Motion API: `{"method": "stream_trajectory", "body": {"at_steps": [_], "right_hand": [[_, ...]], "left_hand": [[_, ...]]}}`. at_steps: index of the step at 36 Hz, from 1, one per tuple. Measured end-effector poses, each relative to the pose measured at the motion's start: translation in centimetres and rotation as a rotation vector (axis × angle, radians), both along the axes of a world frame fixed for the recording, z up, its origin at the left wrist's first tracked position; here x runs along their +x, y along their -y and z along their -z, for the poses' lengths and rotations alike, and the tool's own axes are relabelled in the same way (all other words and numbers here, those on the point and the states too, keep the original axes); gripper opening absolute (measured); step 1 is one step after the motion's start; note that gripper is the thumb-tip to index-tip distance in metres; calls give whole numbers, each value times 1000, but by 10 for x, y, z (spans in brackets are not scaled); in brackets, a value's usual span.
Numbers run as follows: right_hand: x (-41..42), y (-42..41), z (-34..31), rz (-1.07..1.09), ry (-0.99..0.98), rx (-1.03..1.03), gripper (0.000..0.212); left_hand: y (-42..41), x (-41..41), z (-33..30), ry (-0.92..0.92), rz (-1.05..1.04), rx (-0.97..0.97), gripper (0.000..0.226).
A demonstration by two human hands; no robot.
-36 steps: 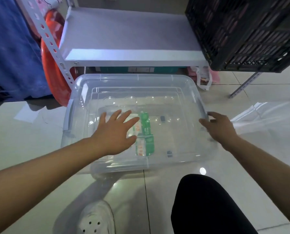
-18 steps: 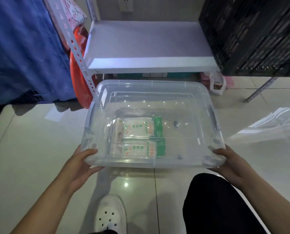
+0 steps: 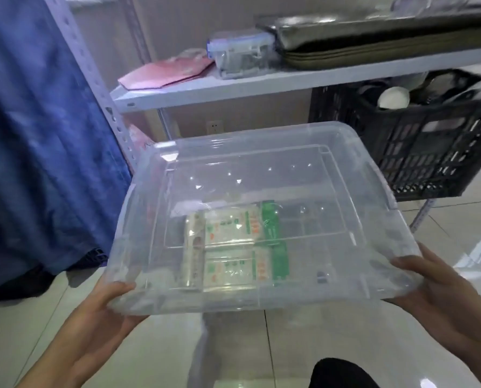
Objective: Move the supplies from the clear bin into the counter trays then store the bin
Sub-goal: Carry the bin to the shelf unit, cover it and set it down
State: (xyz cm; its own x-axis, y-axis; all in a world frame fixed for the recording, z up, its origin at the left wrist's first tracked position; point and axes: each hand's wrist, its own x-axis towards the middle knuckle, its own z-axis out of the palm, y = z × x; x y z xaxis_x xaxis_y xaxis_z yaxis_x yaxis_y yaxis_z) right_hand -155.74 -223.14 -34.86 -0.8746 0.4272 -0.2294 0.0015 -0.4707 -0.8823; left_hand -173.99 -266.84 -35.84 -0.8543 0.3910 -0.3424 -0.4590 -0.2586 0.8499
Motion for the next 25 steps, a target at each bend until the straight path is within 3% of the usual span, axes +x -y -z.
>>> {"method": "stream_trajectory", "body": {"at_steps": [4,8,13,17,19,21,25], "right_hand": [[-42,-14,-18,49,-79,96,55],[-80,-18,-4,76,-89,272,69],[-90,-19,28,147,75,817,96],[-88,-20,60,171,153,1286,98],[-87,-19,75,202,190,1552,100],[-85,-16,84,200,239,1698,96],[-87,-24,97,203,147,1999,77]], "left_hand": [[-20,-32,-22,-178,118,-19,73],[-58,-52,-25,-375,164,-244,65],[-75,-67,-7,-483,52,-427,68],[-72,-68,6,-604,-71,-545,101],[-68,-67,14,-837,-103,-777,111],[-63,-68,24,-1142,-70,-1077,103],[-61,-72,33,-1426,110,-1313,80]]}}
